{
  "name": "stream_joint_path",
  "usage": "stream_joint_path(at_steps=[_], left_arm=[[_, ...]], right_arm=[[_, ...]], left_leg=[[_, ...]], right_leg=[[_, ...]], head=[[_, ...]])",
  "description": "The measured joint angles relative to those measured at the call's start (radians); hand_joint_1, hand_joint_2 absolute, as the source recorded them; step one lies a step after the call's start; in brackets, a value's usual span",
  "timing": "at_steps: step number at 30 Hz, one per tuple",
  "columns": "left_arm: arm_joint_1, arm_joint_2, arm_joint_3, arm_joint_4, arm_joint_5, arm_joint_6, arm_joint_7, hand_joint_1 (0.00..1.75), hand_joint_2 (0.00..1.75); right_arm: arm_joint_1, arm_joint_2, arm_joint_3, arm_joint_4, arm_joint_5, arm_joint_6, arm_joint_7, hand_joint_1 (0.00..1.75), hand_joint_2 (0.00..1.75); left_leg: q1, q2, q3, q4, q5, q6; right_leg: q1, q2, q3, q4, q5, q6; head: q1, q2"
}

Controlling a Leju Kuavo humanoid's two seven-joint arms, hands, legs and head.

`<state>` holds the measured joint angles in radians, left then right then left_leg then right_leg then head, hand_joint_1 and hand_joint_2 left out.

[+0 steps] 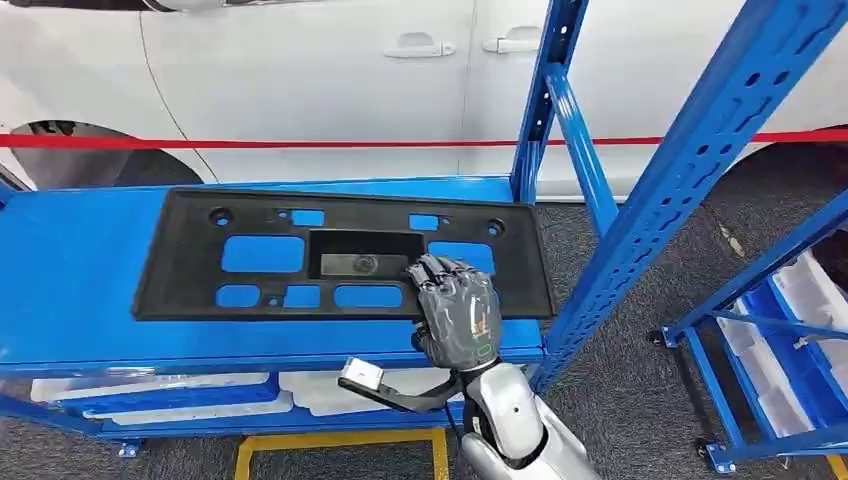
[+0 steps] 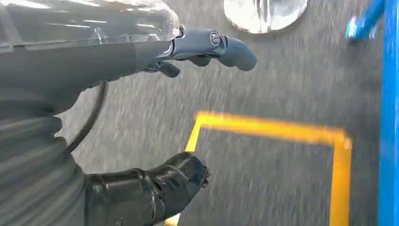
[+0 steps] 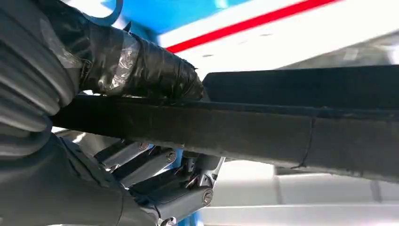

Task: Take the parts from the cabinet and place them on the table.

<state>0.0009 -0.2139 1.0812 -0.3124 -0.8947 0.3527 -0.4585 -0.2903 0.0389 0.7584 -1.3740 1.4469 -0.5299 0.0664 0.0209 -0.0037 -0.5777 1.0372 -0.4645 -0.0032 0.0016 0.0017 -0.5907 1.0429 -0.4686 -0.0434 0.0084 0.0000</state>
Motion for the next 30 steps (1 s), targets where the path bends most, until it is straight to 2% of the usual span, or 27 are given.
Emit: stream_joint_path(at_steps=[1, 3, 4, 5, 6, 7, 9, 10, 11, 12, 13, 15, 16, 17, 18, 19, 20, 21, 22, 23, 25, 26, 27, 28, 30], left_arm=[[0.009, -0.011, -0.013, -0.003, 0.015, 0.005, 0.005, 0.00, 1.75], [0.026, -0.065, -0.050, -0.035, 0.046, -0.009, 0.030, 0.00, 1.75], [0.037, -0.075, -0.069, -0.062, 0.064, -0.022, 0.046, 0.00, 1.75], [0.045, -0.088, -0.088, -0.083, 0.074, -0.030, 0.057, 0.00, 1.75], [0.052, -0.099, -0.110, -0.105, 0.082, -0.037, 0.065, 0.00, 1.75], [0.062, -0.102, -0.125, -0.123, 0.088, -0.041, 0.071, 0.00, 1.75], [0.072, -0.108, -0.145, -0.153, 0.095, -0.047, 0.077, 0.00, 1.75], [0.080, -0.111, -0.155, -0.164, 0.097, -0.058, 0.084, 0.00, 1.75], [0.097, -0.113, -0.169, -0.189, 0.112, -0.085, 0.103, 0.00, 1.75], [0.119, -0.115, -0.190, -0.226, 0.158, -0.106, 0.136, 0.00, 1.75], [0.155, -0.124, -0.238, -0.284, 0.259, -0.094, 0.203, 0.00, 1.75], [0.252, -0.132, -0.359, -0.419, 0.388, -0.089, 0.349, 0.00, 1.75], [0.299, -0.137, -0.438, -0.507, 0.423, -0.088, 0.382, 0.00, 1.75], [0.319, -0.135, -0.474, -0.533, 0.414, -0.098, 0.368, 0.00, 1.75], [0.313, -0.121, -0.500, -0.537, 0.368, -0.128, 0.319, 0.00, 1.75], [0.293, -0.109, -0.490, -0.529, 0.336, -0.131, 0.271, 0.00, 1.75], [0.248, -0.082, -0.458, -0.475, 0.322, -0.097, 0.204, 0.00, 1.75], [0.193, -0.058, -0.410, -0.395, 0.319, -0.056, 0.149, 0.00, 1.75], [0.148, -0.039, -0.339, -0.324, 0.318, -0.032, 0.119, 0.00, 1.75], [0.121, -0.018, -0.276, -0.287, 0.317, -0.010, 0.102, 0.00, 1.75], [0.084, 0.012, -0.203, -0.222, 0.317, -0.001, 0.092, 0.00, 1.75], [0.071, 0.031, -0.171, -0.186, 0.319, 0.011, 0.088, 0.00, 1.75], [0.056, 0.050, -0.145, -0.158, 0.336, 0.032, 0.101, 0.00, 1.75], [0.041, 0.072, -0.108, -0.122, 0.365, 0.069, 0.130, 0.00, 1.75], [0.010, 0.106, -0.040, -0.068, 0.399, 0.115, 0.164, 0.00, 1.75]], right_arm=[[0.008, 0.000, -0.005, -0.006, 0.005, 0.000, 0.001, 1.75, 1.75], [0.019, 0.000, -0.015, -0.020, 0.012, 0.002, 0.003, 1.75, 1.75], [0.025, 0.000, -0.020, -0.024, 0.014, 0.003, 0.003, 1.75, 1.75], [0.029, 0.000, -0.023, -0.028, 0.015, 0.005, 0.003, 1.75, 1.75], [0.033, -0.001, -0.028, -0.032, 0.017, 0.008, 0.003, 1.75, 1.75], [0.033, -0.002, -0.032, -0.036, 0.017, 0.008, 0.003, 1.75, 1.75], [0.035, -0.003, -0.037, -0.037, 0.017, 0.010, 0.004, 1.75, 1.75], [0.041, -0.004, -0.038, -0.037, 0.022, 0.012, 0.009, 1.75, 1.75], [0.052, -0.008, -0.043, -0.038, 0.031, 0.012, 0.018, 1.75, 1.75], [0.065, -0.012, -0.049, -0.044, 0.036, 0.011, 0.022, 1.75, 1.75], [0.076, -0.018, -0.055, -0.052, 0.041, 0.010, 0.027, 1.75, 1.75], [0.093, -0.025, -0.065, -0.062, 0.057, 0.006, 0.045, 1.75, 1.75], [0.103, -0.032, -0.074, -0.071, 0.057, 0.000, 0.043, 1.75, 1.75], [0.113, -0.036, -0.077, -0.075, 0.056, -0.007, 0.034, 1.75, 1.75], [0.125, -0.043, -0.078, -0.081, 0.050, -0.023, 0.024, 1.75, 1.75], [0.126, -0.044, -0.078, -0.084, 0.032, -0.028, 0.008, 1.75, 1.75], [0.119, -0.045, -0.077, -0.083, -0.007, -0.031, -0.022, 1.75, 1.75], [0.108, -0.042, -0.076, -0.082, -0.034, -0.031, -0.038, 1.75, 1.75], [0.094, -0.040, -0.075, -0.078, -0.049, -0.033, -0.047, 1.75, 1.75], [0.084, -0.033, -0.074, -0.076, -0.056, -0.036, -0.053, 1.75, 1.75], [0.076, -0.029, -0.074, -0.073, -0.062, -0.043, -0.054, 1.75, 1.75], [0.075, -0.029, -0.074, -0.069, -0.072, -0.043, -0.059, 1.75, 1.75], [0.071, -0.029, -0.074, -0.064, -0.109, -0.043, -0.083, 1.75, 1.75], [0.054, -0.029, -0.072, -0.053, -0.178, -0.042, -0.123, 1.75, 1.75], [-0.012, -0.029, -0.055, -0.027, -0.272, -0.029, -0.164, 1.75, 1.75]], left_leg=[[-0.006, 0.001, 0.007, -0.012, -0.009, -0.001], [-0.007, 0.001, 0.002, -0.013, -0.003, 0.002], [-0.008, 0.001, 0.002, -0.013, -0.002, 0.005], [-0.002, 0.001, 0.005, -0.024, 0.005, 0.016], [0.002, 0.004, 0.008, -0.033, 0.013, 0.025], [0.003, 0.004, 0.007, -0.034, 0.015, 0.033], [0.002, 0.005, 0.002, -0.034, 0.017, 0.035], [0.001, 0.005, 0.000, -0.033, 0.017, 0.035], [0.001, 0.005, -0.001, -0.032, 0.018, 0.034], [0.003, 0.005, 0.000, -0.030, 0.017, 0.033], [0.004, 0.004, 0.000, -0.025, 0.015, 0.030], [0.008, 0.008, 0.001, -0.015, 0.008, 0.019], [0.004, 0.010, -0.003, -0.010, 0.005, 0.012], [0.000, 0.006, -0.006, -0.005, 0.005, 0.007], [0.000, 0.000, -0.008, -0.010, 0.012, -0.003], [0.000, -0.007, -0.010, -0.016, 0.017, -0.010], [0.002, -0.012, -0.012, -0.022, 0.022, -0.019], [0.007, -0.014, -0.020, -0.012, 0.017, -0.022], [0.006, -0.008, -0.030, 0.017, -0.011, -0.024], [0.008, -0.006, -0.053, 0.074, -0.055, -0.025], [0.006, -0.006, -0.114, 0.231, -0.135, -0.030], [0.006, -0.006, -0.130, 0.280, -0.149, -0.032], [0.006, -0.005, -0.123, 0.277, -0.137, -0.032], [0.007, -0.004, -0.096, 0.231, -0.106, -0.032], [0.012, -0.003, -0.001, 0.059, -0.025, -0.035]], right_leg=[[0.008, 0.003, -0.006, 0.004, -0.001, 0.003], [0.006, 0.005, -0.008, 0.002, 0.004, 0.011], [0.005, 0.004, -0.005, -0.004, 0.007, 0.017], [0.007, 0.005, -0.004, -0.004, 0.007, 0.024], [0.003, 0.004, -0.007, 0.013, -0.010, 0.031], [0.002, 0.003, -0.026, 0.052, -0.044, 0.034], [-0.005, 0.003, -0.090, 0.198, -0.123, 0.042], [-0.009, 0.003, -0.122, 0.273, -0.151, 0.047], [-0.013, 0.003, -0.132, 0.302, -0.152, 0.050], [-0.017, 0.003, -0.117, 0.281, -0.132, 0.053], [-0.020, 0.003, -0.081, 0.218, -0.095, 0.055], [-0.025, 0.002, 0.011, 0.048, -0.022, 0.054], [-0.021, 0.003, 0.026, 0.015, -0.041, 0.055], [-0.017, 0.003, 0.021, 0.009, -0.033, 0.051], [-0.017, -0.005, 0.017, 0.010, -0.032, 0.049], [-0.015, -0.011, 0.016, 0.012, -0.033, 0.046], [-0.016, -0.017, 0.016, 0.009, -0.027, 0.035], [-0.023, -0.023, 0.017, -0.003, -0.017, 0.021], [-0.020, -0.028, 0.016, -0.007, -0.011, 0.012], [-0.018, -0.027, 0.012, -0.007, -0.008, 0.007], [-0.013, -0.029, 0.004, -0.006, -0.004, 0.002], [-0.012, -0.031, 0.000, -0.004, -0.002, 0.002], [-0.012, -0.031, -0.003, -0.002, 0.000, 0.003], [-0.013, -0.031, -0.007, 0.001, 0.001, 0.005], [-0.017, -0.023, -0.017, 0.015, 0.004, 0.008]], head=[[0.000, 0.000], [0.001, 0.000], [0.001, 0.000], [0.001, 0.000], [0.000, 0.000], [0.002, 0.000], [0.002, 0.000], [0.002, 0.000], [0.002, 0.000], [0.002, 0.000], [0.002, 0.000], [0.002, 0.000], [0.002, 0.000], [0.001, 0.000], [0.000, 0.000], [0.000, 0.000], [0.002, 0.000], [0.000, 0.000], [0.001, 0.000], [-0.001, 0.000], [-0.002, 0.000], [-0.002, 0.000], [-0.002, 0.000], [-0.002, 0.000], [-0.002, 0.000]])
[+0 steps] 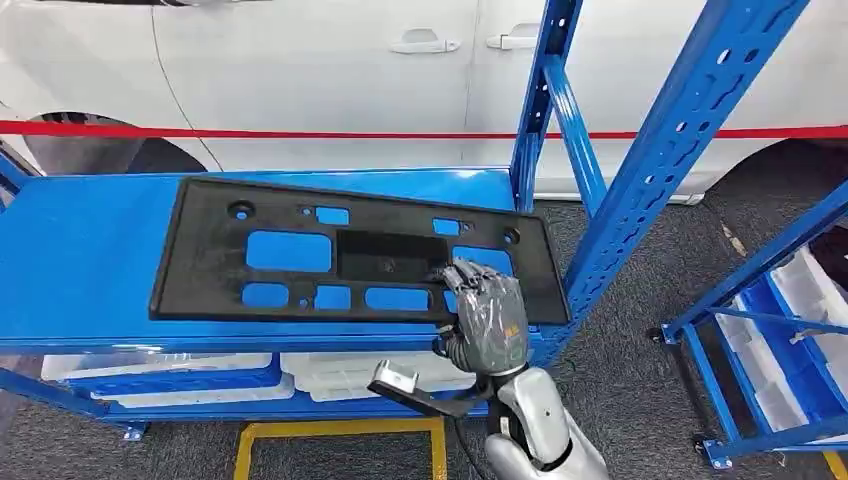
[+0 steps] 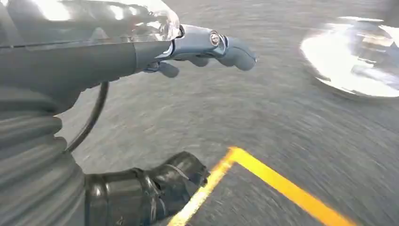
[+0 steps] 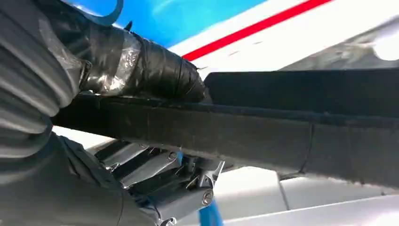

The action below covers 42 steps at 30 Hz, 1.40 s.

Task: Take the parts from the cabinet and place them on the table.

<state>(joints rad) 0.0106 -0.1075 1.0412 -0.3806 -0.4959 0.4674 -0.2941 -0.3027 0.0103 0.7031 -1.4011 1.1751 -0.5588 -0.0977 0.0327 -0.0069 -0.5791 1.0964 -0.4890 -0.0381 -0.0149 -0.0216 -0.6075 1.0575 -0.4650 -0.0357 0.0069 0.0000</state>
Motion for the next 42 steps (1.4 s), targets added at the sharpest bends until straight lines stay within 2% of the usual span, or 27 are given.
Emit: stream_joint_path(at_steps=[1, 2, 5, 6, 8, 10, 11, 12, 13, 16, 17, 19, 20, 22, 24, 26, 27, 28, 29, 31, 32, 33, 35, 37, 38, 41, 42], left_arm=[[-0.015, 0.019, 0.025, 0.023, 0.007, 0.000, 0.008, 0.00, 1.75], [-0.026, 0.033, 0.041, 0.037, 0.010, -0.005, 0.012, 0.00, 1.75], [-0.036, 0.080, 0.083, 0.067, 0.036, -0.003, 0.008, 0.00, 1.75], [-0.042, 0.088, 0.104, 0.075, 0.059, 0.006, -0.010, 0.00, 1.75], [-0.051, 0.082, 0.143, 0.087, 0.101, 0.042, -0.068, 0.00, 1.75], [-0.053, 0.069, 0.184, 0.102, 0.103, 0.074, -0.106, 0.00, 1.75], [-0.052, 0.073, 0.187, 0.111, 0.069, 0.056, -0.077, 0.00, 1.75], [-0.046, 0.096, 0.182, 0.118, 0.025, 0.019, -0.020, 0.00, 1.75], [-0.041, 0.106, 0.170, 0.126, -0.024, -0.042, 0.056, 0.00, 1.75], [-0.040, 0.158, 0.116, 0.131, -0.155, -0.204, 0.247, 0.00, 1.75], [-0.039, 0.165, 0.095, 0.133, -0.183, -0.231, 0.273, 0.00, 1.75], [-0.039, 0.175, 0.051, 0.136, -0.230, -0.270, 0.311, 0.00, 1.75], [-0.040, 0.180, 0.028, 0.136, -0.238, -0.265, 0.293, 0.00, 1.75], [-0.044, 0.158, 0.021, 0.138, -0.181, -0.169, 0.120, 0.00, 1.75], [-0.047, 0.115, 0.021, 0.139, -0.166, -0.107, -0.006, 0.00, 1.75], [-0.046, 0.091, 0.018, 0.141, -0.168, -0.092, -0.026, 0.00, 1.75], [-0.046, 0.085, 0.018, 0.143, -0.171, -0.086, -0.022, 0.00, 1.75], [-0.048, 0.081, 0.017, 0.144, -0.176, -0.086, -0.014, 0.00, 1.75], [-0.051, 0.078, 0.016, 0.144, -0.178, -0.087, -0.005, 0.00, 1.75], [-0.055, 0.074, 0.014, 0.144, -0.182, -0.089, 0.000, 0.00, 1.75], [-0.059, 0.070, 0.014, 0.146, -0.184, -0.090, 0.002, 0.00, 1.75], [-0.064, 0.070, 0.014, 0.146, -0.184, -0.091, 0.003, 0.00, 1.75], [-0.064, 0.066, 0.013, 0.148, -0.180, -0.083, 0.008, 0.00, 1.75], [-0.066, 0.062, 0.015, 0.149, -0.176, -0.072, 0.015, 0.00, 1.75], [-0.066, 0.062, 0.016, 0.149, -0.178, -0.078, 0.008, 0.00, 1.75], [-0.060, 0.062, 0.015, 0.149, -0.186, -0.088, -0.001, 0.00, 1.75], [-0.058, 0.062, 0.017, 0.149, -0.184, -0.088, 0.008, 0.00, 1.75]], right_arm=[[-0.031, 0.004, 0.011, 0.011, -0.045, 0.017, -0.011, 1.75, 1.75], [-0.054, 0.005, 0.015, 0.018, -0.068, 0.029, -0.023, 1.75, 1.75], [-0.106, 0.009, 0.042, 0.056, -0.137, 0.074, -0.069, 1.75, 1.75], [-0.119, 0.008, 0.051, 0.070, -0.161, 0.083, -0.083, 1.75, 1.75], [-0.138, 0.001, 0.056, 0.082, -0.207, 0.090, -0.119, 1.75, 1.75], [-0.155, -0.011, 0.064, 0.094, -0.240, 0.103, -0.157, 1.75, 1.75], [-0.163, -0.012, 0.070, 0.105, -0.250, 0.117, -0.169, 1.75, 1.75], [-0.173, -0.012, 0.078, 0.119, -0.256, 0.134, -0.172, 1.75, 1.75], [-0.188, -0.006, 0.088, 0.134, -0.264, 0.152, -0.172, 1.75, 1.75], [-0.244, 0.022, 0.106, 0.185, -0.308, 0.208, -0.188, 1.75, 1.75], [-0.265, 0.031, 0.112, 0.205, -0.327, 0.225, -0.202, 1.75, 1.75], [-0.300, 0.047, 0.121, 0.248, -0.365, 0.262, -0.230, 1.75, 1.75], [-0.306, 0.054, 0.121, 0.278, -0.387, 0.282, -0.244, 1.75, 1.75], [-0.310, 0.068, 0.121, 0.331, -0.412, 0.296, -0.240, 1.75, 1.75], [-0.313, 0.068, 0.121, 0.377, -0.432, 0.297, -0.272, 1.75, 1.75], [-0.308, 0.067, 0.121, 0.408, -0.436, 0.296, -0.286, 1.75, 1.75], [-0.304, 0.065, 0.121, 0.425, -0.436, 0.297, -0.287, 1.75, 1.75], [-0.299, 0.063, 0.121, 0.429, -0.436, 0.297, -0.287, 1.75, 1.75], [-0.298, 0.059, 0.121, 0.429, -0.436, 0.298, -0.286, 1.75, 1.75], [-0.300, 0.059, 0.121, 0.429, -0.436, 0.299, -0.286, 1.75, 1.75], [-0.301, 0.059, 0.121, 0.429, -0.437, 0.299, -0.286, 1.75, 1.75], [-0.301, 0.058, 0.121, 0.429, -0.437, 0.299, -0.285, 1.75, 1.75], [-0.302, 0.058, 0.121, 0.431, -0.437, 0.311, -0.292, 1.75, 1.75], [-0.305, 0.059, 0.121, 0.430, -0.433, 0.312, -0.294, 1.75, 1.75], [-0.307, 0.059, 0.121, 0.421, -0.420, 0.308, -0.283, 1.75, 1.75], [-0.293, 0.052, 0.121, 0.386, -0.379, 0.283, -0.243, 1.75, 1.75], [-0.285, 0.047, 0.121, 0.373, -0.372, 0.281, -0.240, 1.75, 1.75]], left_leg=[[0.003, 0.000, 0.026, -0.058, -0.010, -0.001], [-0.006, -0.003, 0.026, -0.063, -0.006, 0.007], [-0.009, -0.002, 0.020, -0.062, 0.004, 0.025], [-0.002, 0.001, 0.021, -0.071, 0.013, 0.038], [-0.002, 0.005, 0.015, -0.073, 0.021, 0.054], [-0.007, 0.005, 0.006, -0.073, 0.026, 0.061], [-0.010, 0.005, 0.002, -0.073, 0.027, 0.062], [-0.011, 0.005, 0.000, -0.073, 0.028, 0.062], [-0.012, 0.005, 0.000, -0.073, 0.029, 0.061], [-0.012, 0.004, 0.001, -0.072, 0.031, 0.057], [-0.022, 0.003, -0.005, -0.066, 0.031, 0.049], [-0.018, 0.004, -0.011, -0.069, 0.039, 0.037], [-0.016, 0.004, -0.011, -0.074, 0.042, 0.031], [-0.013, 0.004, -0.015, -0.064, 0.030, 0.022], [-0.012, 0.004, -0.062, 0.041, -0.041, 0.017], [-0.007, 0.004, -0.117, 0.172, -0.097, 0.010], [-0.006, 0.004, -0.132, 0.208, -0.102, 0.007], [-0.005, 0.004, -0.123, 0.194, -0.081, 0.005], [-0.002, 0.005, -0.094, 0.137, -0.042, 0.002], [0.004, 0.005, -0.010, -0.028, 0.033, 0.000], [-0.002, 0.003, 0.004, -0.051, 0.010, 0.000], [-0.004, 0.000, 0.000, -0.055, 0.016, 0.014], [-0.008, 0.001, -0.006, -0.054, 0.019, 0.023], [-0.001, 0.005, -0.005, -0.065, 0.030, 0.041], [-0.002, 0.005, -0.007, -0.066, 0.034, 0.049], [-0.006, 0.006, -0.017, -0.066, 0.039, 0.062], [-0.007, 0.006, -0.019, -0.065, 0.040, 0.062]], right_leg=[[0.001, 0.002, -0.007, 0.006, 0.000, 0.005], [0.010, 0.004, -0.011, 0.011, 0.001, 0.011], [0.011, 0.007, -0.012, 0.000, 0.017, 0.032], [0.009, 0.011, -0.015, 0.004, 0.014, 0.036], [0.004, 0.013, -0.039, 0.063, -0.039, 0.045], [0.002, 0.015, -0.111, 0.227, -0.123, 0.051], [0.002, 0.015, -0.138, 0.289, -0.144, 0.052], [0.002, 0.015, -0.145, 0.309, -0.141, 0.050], [0.004, 0.016, -0.127, 0.282, -0.117, 0.046], [0.012, 0.017, 0.009, 0.039, -0.006, 0.018], [0.015, 0.016, 0.020, 0.008, -0.017, 0.013], [0.019, 0.019, 0.012, 0.001, -0.015, 0.010], [0.021, 0.020, 0.011, 0.001, -0.014, 0.008], [0.008, 0.014, 0.021, -0.024, 0.002, -0.003], [0.007, 0.013, 0.018, -0.029, 0.009, -0.013], [0.010, 0.013, 0.014, -0.028, 0.010, -0.014], [0.011, 0.013, 0.011, -0.026, 0.011, -0.013], [0.010, 0.014, 0.009, -0.022, 0.011, -0.013], [0.008, 0.015, 0.007, -0.017, 0.010, -0.012], [0.006, 0.017, 0.003, -0.003, 0.004, -0.002], [0.013, 0.018, -0.004, 0.003, 0.001, 0.006], [0.013, 0.019, -0.009, 0.007, 0.004, 0.012], [0.013, 0.019, -0.010, 0.002, 0.011, 0.024], [0.009, 0.020, -0.015, 0.009, 0.003, 0.034], [0.007, 0.020, -0.026, 0.039, -0.025, 0.038], [0.005, 0.020, -0.117, 0.253, -0.137, 0.047], [0.004, 0.020, -0.134, 0.297, -0.145, 0.047]], head=[[0.000, 0.000], [-0.001, 0.000], [0.001, 0.000], [0.001, 0.000], [0.002, 0.000], [0.002, 0.000], [0.002, 0.000], [0.002, 0.000], [0.002, 0.000], [0.002, 0.000], [0.002, 0.000], [0.000, 0.000], [0.001, 0.000], [0.000, 0.000], [-0.002, 0.000], [-0.002, 0.000], [-0.002, 0.000], [-0.002, 0.000], [-0.002, 0.000], [-0.002, 0.000], [-0.003, 0.000], [-0.001, 0.000], [-0.001, 0.000], [-0.001, 0.000], [-0.001, 0.000], [-0.001, 0.000], [-0.001, 0.000]])
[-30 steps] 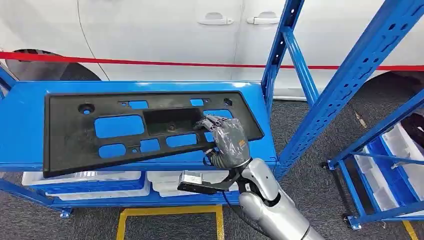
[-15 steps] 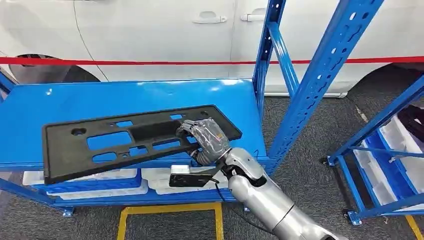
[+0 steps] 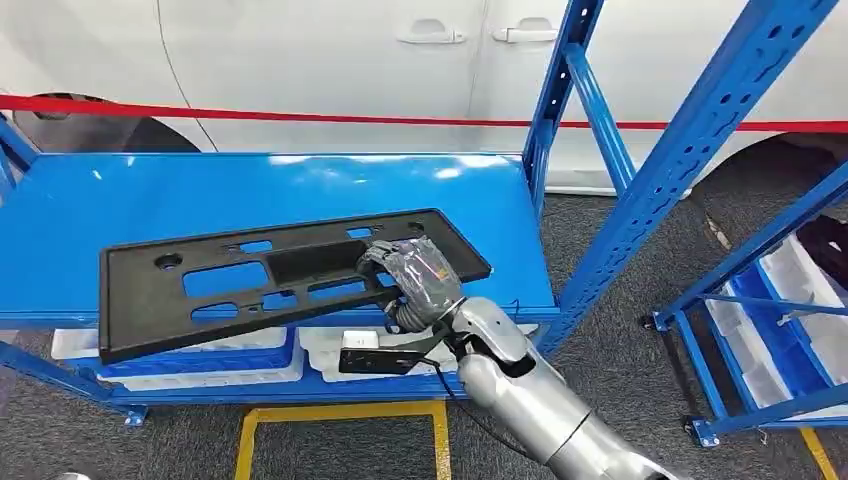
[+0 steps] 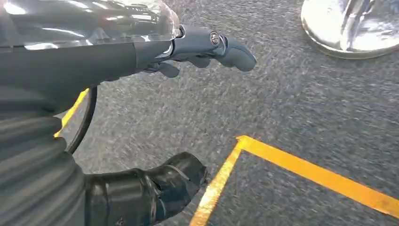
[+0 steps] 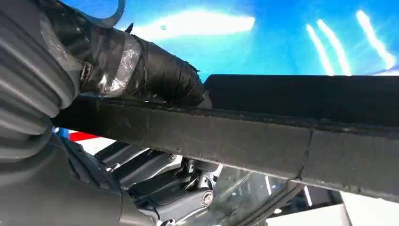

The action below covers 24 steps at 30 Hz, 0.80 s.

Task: Take the parts from the cabinet and place them on the table.

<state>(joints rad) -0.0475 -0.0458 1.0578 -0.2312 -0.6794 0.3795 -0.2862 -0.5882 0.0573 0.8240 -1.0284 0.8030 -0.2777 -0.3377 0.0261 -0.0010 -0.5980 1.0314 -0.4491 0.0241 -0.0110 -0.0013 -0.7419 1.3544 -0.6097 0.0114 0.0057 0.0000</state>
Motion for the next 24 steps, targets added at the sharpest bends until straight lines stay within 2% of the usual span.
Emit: stream_joint_path(at_steps=[1, 2, 4, 5, 6, 8, 9, 10, 11, 12, 14, 15, 16, 17, 19, 20, 21, 24], left_arm=[[0.001, 0.000, 0.003, 0.000, 0.000, 0.004, 0.007, 0.00, 1.75], [0.003, 0.000, 0.005, 0.000, 0.003, 0.009, 0.013, 0.00, 1.75], [0.003, 0.001, 0.009, 0.000, 0.007, 0.012, 0.016, 0.00, 1.75], [0.004, 0.002, 0.011, 0.000, 0.008, 0.013, 0.017, 0.00, 1.75], [0.004, 0.003, 0.016, 0.000, 0.009, 0.011, 0.014, 0.00, 1.75], [0.007, 0.004, 0.024, 0.000, 0.009, 0.001, -0.003, 0.00, 1.75], [0.008, 0.003, 0.026, 0.000, 0.009, 0.002, -0.007, 0.00, 1.75], [0.008, 0.003, 0.027, 0.000, 0.009, 0.003, -0.010, 0.00, 1.75], [0.008, 0.003, 0.031, 0.000, 0.010, 0.006, -0.011, 0.00, 1.75], [0.009, 0.003, 0.034, 0.000, 0.010, 0.007, -0.011, 0.00, 1.75], [0.010, 0.002, 0.042, 0.000, 0.010, 0.000, -0.032, 0.00, 1.75], [0.007, -0.006, 0.047, 0.000, 0.010, 0.011, -0.040, 0.00, 1.75], [0.007, -0.012, 0.051, 0.000, 0.009, 0.026, -0.042, 0.00, 1.75], [0.008, -0.015, 0.053, 0.000, 0.009, 0.029, -0.040, 0.00, 1.75], [0.007, -0.018, 0.056, 0.000, 0.012, 0.037, -0.024, 0.00, 1.75], [0.003, -0.018, 0.059, 0.000, 0.016, 0.044, -0.018, 0.00, 1.75], [0.000, -0.014, 0.066, 0.000, 0.022, 0.050, -0.010, 0.00, 1.75], [0.016, 0.021, 0.087, 0.000, 0.034, 0.031, -0.005, 0.00, 1.75]], right_arm=[[0.004, -0.003, 0.002, -0.010, 0.007, 0.000, 0.010, 1.75, 1.75], [0.004, -0.004, 0.007, -0.022, 0.018, 0.000, 0.033, 1.75, 1.75], [0.004, -0.005, 0.008, -0.039, 0.034, -0.012, 0.060, 1.75, 1.75], [0.004, -0.006, 0.009, -0.048, 0.051, -0.028, 0.075, 1.75, 1.75], [0.004, -0.007, 0.009, -0.054, 0.064, -0.042, 0.085, 1.75, 1.75], [0.011, -0.009, 0.009, -0.064, 0.097, -0.074, 0.108, 1.75, 1.75], [0.018, -0.011, 0.009, -0.071, 0.121, -0.092, 0.125, 1.75, 1.75], [0.024, -0.011, 0.009, -0.078, 0.143, -0.106, 0.134, 1.75, 1.75], [0.029, -0.012, 0.009, -0.086, 0.159, -0.119, 0.141, 1.75, 1.75], [0.031, -0.012, 0.009, -0.093, 0.173, -0.127, 0.145, 1.75, 1.75], [0.046, -0.012, 0.009, -0.112, 0.215, -0.147, 0.162, 1.75, 1.75], [0.057, -0.012, 0.009, -0.121, 0.241, -0.153, 0.177, 1.75, 1.75], [0.072, -0.011, 0.009, -0.133, 0.268, -0.158, 0.194, 1.75, 1.75], [0.088, -0.011, 0.009, -0.149, 0.288, -0.161, 0.206, 1.75, 1.75], [0.110, -0.012, 0.009, -0.178, 0.297, -0.167, 0.202, 1.75, 1.75], [0.114, -0.011, 0.009, -0.190, 0.294, -0.169, 0.196, 1.75, 1.75], [0.115, -0.011, 0.009, -0.202, 0.292, -0.174, 0.193, 1.75, 1.75], [0.126, -0.016, 0.009, -0.228, 0.286, -0.190, 0.193, 1.75, 1.75]], left_leg=[[0.000, 0.000, 0.000, 0.000, 0.000, 0.000], [-0.001, 0.000, 0.000, 0.001, 0.000, -0.001], [-0.001, 0.000, 0.000, 0.003, 0.001, -0.003], [-0.001, 0.000, -0.003, 0.003, 0.003, -0.007], [-0.007, -0.002, -0.007, 0.007, 0.004, -0.017], [-0.005, -0.002, -0.009, -0.001, 0.011, -0.029], [-0.004, -0.002, -0.007, -0.004, 0.014, -0.036], [-0.002, -0.002, -0.010, -0.001, 0.009, -0.041], [-0.001, -0.001, -0.019, 0.020, -0.013, -0.044], [-0.001, -0.001, -0.040, 0.072, -0.052, -0.045], [-0.001, -0.001, -0.105, 0.233, -0.132, -0.052], [-0.001, -0.001, -0.124, 0.285, -0.148, -0.054], [-0.001, -0.001, -0.122, 0.292, -0.139, -0.055], [-0.001, -0.001, -0.096, 0.251, -0.111, -0.055], [0.002, -0.001, -0.005, 0.085, -0.033, -0.052], [0.001, -0.001, 0.027, 0.013, -0.031, -0.048], [-0.006, -0.002, 0.035, -0.001, -0.034, -0.045], [-0.008, -0.003, 0.030, 0.001, -0.026, -0.032]], right_leg=[[-0.001, 0.000, 0.007, -0.009, 0.018, -0.001], [-0.001, 0.000, 0.039, -0.066, 0.055, -0.004], [0.000, 0.000, 0.129, -0.236, 0.133, -0.015], [0.002, 0.000, 0.151, -0.282, 0.122, -0.021], [0.010, 0.000, 0.151, -0.297, 0.126, -0.024], [0.014, 0.002, 0.146, -0.295, 0.129, -0.029], [0.014, 0.003, 0.146, -0.299, 0.133, -0.034], [0.002, 0.001, 0.150, -0.312, 0.143, -0.044], [0.002, 0.000, 0.150, -0.317, 0.147, -0.050], [0.002, -0.001, 0.147, -0.317, 0.151, -0.056], [0.006, -0.001, 0.141, -0.316, 0.153, -0.059], [0.008, -0.002, 0.139, -0.315, 0.154, -0.060], [0.008, -0.002, 0.138, -0.313, 0.154, -0.059], [0.008, -0.002, 0.137, -0.311, 0.154, -0.059], [0.007, -0.001, 0.134, -0.303, 0.153, -0.057], [0.008, -0.001, 0.130, -0.298, 0.152, -0.054], [0.015, 0.000, 0.124, -0.291, 0.151, -0.047], [0.013, 0.002, 0.125, -0.302, 0.163, -0.029]], head=[[0.000, 0.000], [0.000, 0.000], [0.000, 0.000], [0.000, 0.000], [0.000, 0.000], [0.000, 0.000], [0.000, 0.000], [-0.001, 0.000], [0.000, 0.000], [-0.002, 0.000], [-0.002, 0.000], [-0.002, 0.000], [-0.002, 0.000], [-0.002, 0.000], [-0.002, 0.000], [-0.002, 0.000], [-0.002, 0.000], [-0.001, 0.000]])
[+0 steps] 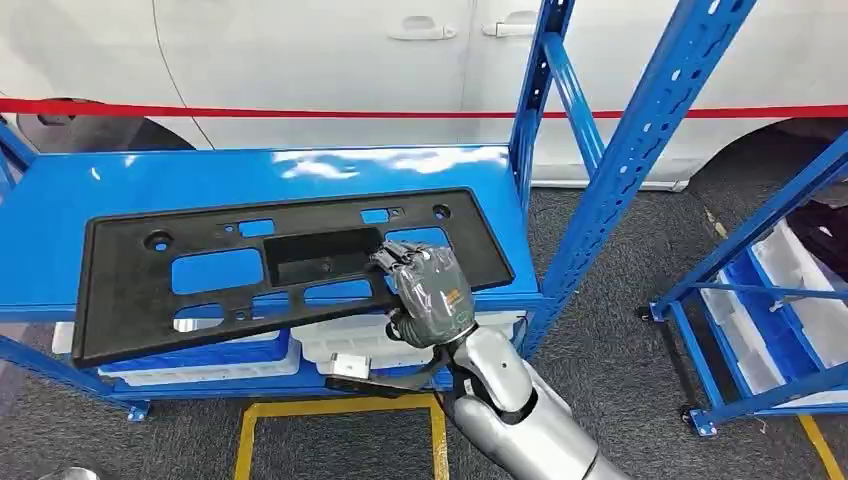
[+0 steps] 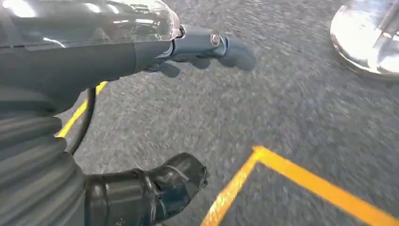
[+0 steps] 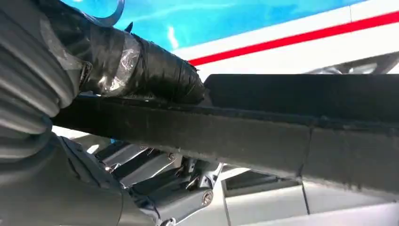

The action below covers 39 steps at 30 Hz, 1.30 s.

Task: Take the parts from the cabinet and place them on the table.

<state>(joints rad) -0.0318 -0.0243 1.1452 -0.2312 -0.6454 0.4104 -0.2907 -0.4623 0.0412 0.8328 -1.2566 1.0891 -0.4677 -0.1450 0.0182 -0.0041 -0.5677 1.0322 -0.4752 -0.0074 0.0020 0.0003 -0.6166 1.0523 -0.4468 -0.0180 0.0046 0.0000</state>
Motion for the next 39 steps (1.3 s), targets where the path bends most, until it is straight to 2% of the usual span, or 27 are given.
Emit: stream_joint_path(at_steps=[1, 2, 3, 4, 6, 7, 8, 9, 11, 12, 15, 16, 17, 18, 21, 22, 23, 24, 26, 27, 31, 32, 33, 35, 37, 38, 39], left_arm=[[0.010, 0.023, 0.011, 0.000, 0.009, -0.014, -0.003, 0.00, 1.75], [0.023, 0.048, 0.023, -0.007, 0.014, -0.027, -0.010, 0.00, 1.75], [0.042, 0.063, 0.034, -0.025, 0.014, -0.045, -0.008, 0.00, 1.75], [0.073, 0.069, 0.055, -0.093, -0.014, -0.113, 0.036, 0.00, 1.75], [0.116, 0.038, 0.102, -0.271, -0.086, -0.262, 0.127, 0.00, 1.75], [0.126, 0.024, 0.136, -0.351, -0.127, -0.311, 0.144, 0.00, 1.75], [0.127, 0.011, 0.170, -0.405, -0.166, -0.330, 0.140, 0.00, 1.75], [0.124, 0.000, 0.206, -0.447, -0.208, -0.336, 0.127, 0.00, 1.75], [0.108, -0.009, 0.270, -0.478, -0.310, -0.342, 0.126, 0.00, 1.75], [0.098, -0.007, 0.296, -0.461, -0.372, -0.322, 0.127, 0.00, 1.75], [0.073, 0.026, 0.326, -0.337, -0.472, -0.257, 0.132, 0.00, 1.75], [0.065, 0.037, 0.331, -0.307, -0.492, -0.255, 0.142, 0.00, 1.75], [0.058, 0.044, 0.332, -0.267, -0.523, -0.264, 0.164, 0.00, 1.75], [0.053, 0.057, 0.331, -0.228, -0.560, -0.283, 0.184, 0.00, 1.75], [0.037, 0.065, 0.305, -0.151, -0.654, -0.346, 0.239, 0.00, 1.75], [0.031, 0.060, 0.290, -0.124, -0.686, -0.371, 0.256, 0.00, 1.75], [0.027, 0.055, 0.278, -0.109, -0.707, -0.389, 0.266, 0.00, 1.75], [0.022, 0.046, 0.257, -0.089, -0.735, -0.416, 0.281, 0.00, 1.75], [0.006, 0.030, 0.220, -0.060, -0.774, -0.464, 0.311, 0.00, 1.75], [-0.001, 0.021, 0.205, -0.048, -0.784, -0.478, 0.321, 0.00, 1.75], [-0.022, -0.010, 0.164, -0.021, -0.803, -0.518, 0.344, 0.00, 1.75], [-0.027, -0.017, 0.154, -0.015, -0.812, -0.541, 0.352, 0.00, 1.75], [-0.030, -0.024, 0.142, -0.010, -0.821, -0.576, 0.363, 0.00, 1.75], [-0.040, -0.034, 0.122, -0.002, -0.833, -0.650, 0.383, 0.00, 1.75], [-0.059, -0.042, 0.102, 0.007, -0.839, -0.731, 0.400, 0.00, 1.75], [-0.071, -0.044, 0.095, 0.010, -0.840, -0.756, 0.409, 0.00, 1.75], [-0.082, -0.045, 0.087, 0.011, -0.840, -0.774, 0.417, 0.00, 1.75]], right_arm=[[0.002, -0.006, 0.000, -0.006, -0.004, -0.006, -0.004, 1.75, 1.75], [0.003, -0.014, -0.002, -0.008, -0.011, -0.012, -0.008, 1.75, 1.75], [0.003, -0.022, -0.005, -0.008, -0.016, -0.014, -0.015, 1.75, 1.75], [0.004, -0.028, -0.008, -0.007, -0.021, -0.017, -0.025, 1.75, 1.75], [0.011, -0.038, -0.017, -0.002, -0.025, -0.017, -0.036, 1.75, 1.75], [0.014, -0.042, -0.020, 0.000, -0.026, -0.016, -0.039, 1.75, 1.75], [0.016, -0.045, -0.023, 0.003, -0.027, -0.016, -0.040, 1.75, 1.75], [0.016, -0.047, -0.023, 0.005, -0.027, -0.016, -0.041, 1.75, 1.75], [0.015, -0.048, -0.024, 0.004, -0.027, -0.016, -0.042, 1.75, 1.75], [0.014, -0.047, -0.023, 0.005, -0.027, -0.016, -0.043, 1.75, 1.75], [0.013, -0.046, -0.024, 0.006, -0.027, -0.016, -0.042, 1.75, 1.75], [0.013, -0.045, -0.023, 0.006, -0.027, -0.016, -0.041, 1.75, 1.75], [0.012, -0.042, -0.024, 0.006, -0.027, -0.016, -0.041, 1.75, 1.75], [0.010, -0.036, -0.023, 0.007, -0.027, -0.014, -0.040, 1.75, 1.75], [0.002, -0.016, -0.023, 0.014, -0.027, -0.008, -0.038, 1.75, 1.75], [0.001, -0.008, -0.022, 0.019, -0.027, -0.001, -0.037, 1.75, 1.75], [-0.002, 0.001, -0.019, 0.024, -0.027, 0.008, -0.035, 1.75, 1.75], [-0.008, 0.015, -0.015, 0.031, -0.027, 0.017, -0.036, 1.75, 1.75], [-0.031, 0.052, -0.002, 0.046, -0.036, 0.042, -0.048, 1.75, 1.75], [-0.045, 0.067, 0.006, 0.054, -0.038, 0.049, -0.053, 1.75, 1.75], [-0.072, 0.117, 0.032, 0.078, -0.056, 0.061, -0.067, 1.75, 1.75], [-0.080, 0.123, 0.038, 0.083, -0.065, 0.067, -0.076, 1.75, 1.75], [-0.091, 0.132, 0.045, 0.091, -0.080, 0.079, -0.085, 1.75, 1.75], [-0.114, 0.155, 0.068, 0.109, -0.115, 0.104, -0.116, 1.75, 1.75], [-0.131, 0.185, 0.107, 0.133, -0.152, 0.129, -0.141, 1.75, 1.75], [-0.140, 0.199, 0.128, 0.143, -0.161, 0.135, -0.148, 1.75, 1.75], [-0.147, 0.216, 0.149, 0.150, -0.167, 0.139, -0.150, 1.75, 1.75]], left_leg=[[0.011, 0.002, 0.002, -0.012, 0.009, 0.012], [0.011, 0.007, 0.003, -0.017, 0.015, 0.018], [0.012, 0.008, 0.000, -0.018, 0.018, 0.024], [0.011, 0.012, -0.004, -0.017, 0.019, 0.026], [0.010, 0.016, -0.012, -0.015, 0.021, 0.027], [0.010, 0.016, -0.016, -0.014, 0.023, 0.027], [0.009, 0.015, -0.018, -0.013, 0.024, 0.027], [0.009, 0.013, -0.019, -0.012, 0.026, 0.025], [0.009, 0.009, -0.018, -0.010, 0.027, 0.021], [0.001, 0.008, -0.023, -0.007, 0.029, 0.012], [0.005, 0.008, -0.026, -0.013, 0.039, -0.007], [0.006, 0.008, -0.026, -0.017, 0.043, -0.015], [0.010, 0.007, -0.031, -0.004, 0.029, -0.020], [0.009, 0.008, -0.046, 0.030, -0.004, -0.022], [0.010, 0.008, -0.132, 0.247, -0.119, -0.030], [0.010, 0.008, -0.148, 0.290, -0.127, -0.031], [0.010, 0.008, -0.139, 0.282, -0.113, -0.031], [0.010, 0.008, -0.104, 0.221, -0.076, -0.028], [0.010, 0.008, -0.003, 0.040, 0.003, -0.018], [0.008, 0.008, 0.012, 0.004, -0.014, -0.013], [-0.002, 0.003, 0.006, -0.009, 0.004, 0.007], [0.010, 0.006, 0.008, -0.021, 0.016, 0.016], [0.008, 0.007, 0.007, -0.025, 0.020, 0.020], [0.007, 0.012, -0.004, -0.024, 0.026, 0.031], [0.006, 0.012, -0.015, -0.021, 0.031, 0.031], [0.007, 0.012, -0.019, -0.018, 0.033, 0.030], [0.008, 0.011, -0.023, -0.014, 0.033, 0.029]], right_leg=[[0.006, 0.001, -0.001, 0.002, -0.001, 0.005], [0.001, 0.001, -0.006, 0.018, -0.020, 0.010], [0.000, 0.000, -0.023, 0.060, -0.059, 0.014], [-0.004, 0.000, -0.058, 0.144, -0.111, 0.018], [-0.009, 0.000, -0.113, 0.281, -0.170, 0.024], [-0.010, 0.000, -0.118, 0.301, -0.168, 0.025], [-0.012, 0.000, -0.099, 0.273, -0.144, 0.025], [-0.014, 0.000, -0.060, 0.209, -0.109, 0.022], [-0.014, 0.000, 0.043, 0.025, -0.041, 0.013], [-0.006, 0.000, 0.050, 0.001, -0.055, 0.010], [-0.003, 0.001, 0.040, 0.000, -0.044, -0.001], [-0.005, 0.001, 0.040, -0.008, -0.037, -0.012], [-0.010, -0.002, 0.042, -0.017, -0.028, -0.021], [-0.010, -0.002, 0.039, -0.020, -0.023, -0.028], [-0.005, -0.004, 0.026, -0.019, -0.015, -0.036], [-0.002, -0.004, 0.022, -0.017, -0.013, -0.036], [-0.001, -0.004, 0.019, -0.015, -0.012, -0.035], [-0.001, -0.004, 0.016, -0.011, -0.012, -0.035], [0.000, -0.002, 0.012, -0.001, -0.012, -0.034], [0.002, -0.002, 0.007, 0.002, -0.011, -0.030], [0.003, -0.003, 0.000, -0.002, 0.003, -0.004], [0.004, -0.002, -0.004, 0.007, -0.006, 0.003], [0.002, -0.001, -0.013, 0.029, -0.029, 0.009], [-0.003, 0.000, -0.070, 0.164, -0.116, 0.018], [-0.008, -0.001, -0.119, 0.284, -0.159, 0.025], [-0.011, -0.001, -0.114, 0.286, -0.148, 0.026], [-0.013, -0.001, -0.088, 0.242, -0.117, 0.026]], head=[[0.001, 0.000], [0.001, 0.000], [0.002, 0.000], [0.002, 0.000], [0.002, 0.000], [0.002, 0.000], [0.002, 0.000], [0.002, 0.000], [0.002, 0.000], [0.002, 0.000], [0.002, 0.000], [0.002, 0.000], [0.000, 0.000], [0.001, 0.000], [0.001, 0.000], [0.000, 0.000], [0.001, 0.000], [0.000, 0.000], [0.000, 0.000], [0.000, 0.000], [0.001, 0.000], [0.001, 0.000], [0.002, 0.000], [0.002, 0.000], [0.002, 0.000], [0.002, 0.000], [0.002, 0.000]])
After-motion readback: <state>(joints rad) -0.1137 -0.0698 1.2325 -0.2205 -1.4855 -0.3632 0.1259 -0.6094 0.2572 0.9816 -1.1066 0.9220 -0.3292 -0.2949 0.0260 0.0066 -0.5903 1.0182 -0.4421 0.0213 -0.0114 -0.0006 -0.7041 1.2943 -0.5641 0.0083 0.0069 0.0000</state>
